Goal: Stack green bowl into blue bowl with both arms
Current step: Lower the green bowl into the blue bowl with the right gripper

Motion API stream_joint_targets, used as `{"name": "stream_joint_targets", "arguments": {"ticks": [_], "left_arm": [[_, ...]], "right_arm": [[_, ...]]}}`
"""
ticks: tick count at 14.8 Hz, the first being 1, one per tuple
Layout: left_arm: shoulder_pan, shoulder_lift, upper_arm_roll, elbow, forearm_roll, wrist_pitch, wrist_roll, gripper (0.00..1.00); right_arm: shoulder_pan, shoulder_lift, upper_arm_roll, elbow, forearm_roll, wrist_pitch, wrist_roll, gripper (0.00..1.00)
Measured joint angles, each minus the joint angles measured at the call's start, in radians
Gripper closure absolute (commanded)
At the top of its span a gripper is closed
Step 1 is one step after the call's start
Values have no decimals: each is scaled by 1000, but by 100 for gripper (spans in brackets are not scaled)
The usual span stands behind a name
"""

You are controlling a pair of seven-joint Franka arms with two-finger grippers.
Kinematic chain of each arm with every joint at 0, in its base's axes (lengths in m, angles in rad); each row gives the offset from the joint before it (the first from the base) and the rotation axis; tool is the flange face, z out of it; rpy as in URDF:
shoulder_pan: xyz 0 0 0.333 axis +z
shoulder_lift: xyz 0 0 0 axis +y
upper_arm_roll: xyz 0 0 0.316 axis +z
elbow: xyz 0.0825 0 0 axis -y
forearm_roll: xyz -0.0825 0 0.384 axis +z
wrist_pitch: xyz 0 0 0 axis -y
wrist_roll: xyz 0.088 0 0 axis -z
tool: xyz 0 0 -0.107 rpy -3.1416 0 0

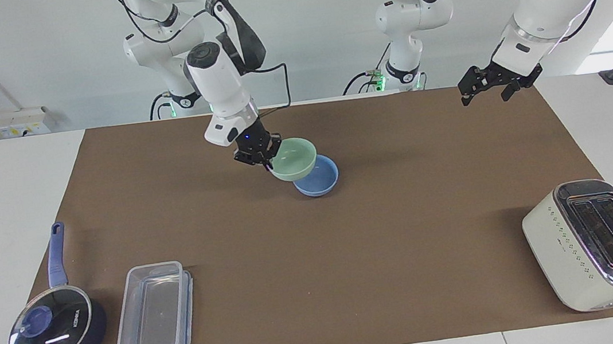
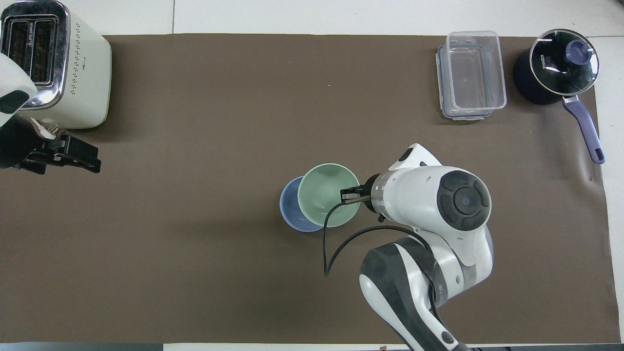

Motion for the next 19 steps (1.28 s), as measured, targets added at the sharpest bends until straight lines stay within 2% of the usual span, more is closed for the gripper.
{"name": "stream_joint_targets", "arguments": {"ticks": [3, 8, 12, 19], "left_arm": [[0, 1, 0, 0, 0, 0, 0, 0], [5, 2, 8, 0, 0, 1, -1, 0], [12, 2, 10, 0, 0, 1, -1, 0], [12, 2, 10, 0, 0, 1, -1, 0]], "right_arm": [[42, 67, -1, 49, 0, -4, 62, 100], [109, 107, 0, 51, -67, -13, 166, 100], [113, 114, -6, 50, -118, -21, 174, 100], [112, 114, -10, 29, -124, -22, 174, 100]]}}
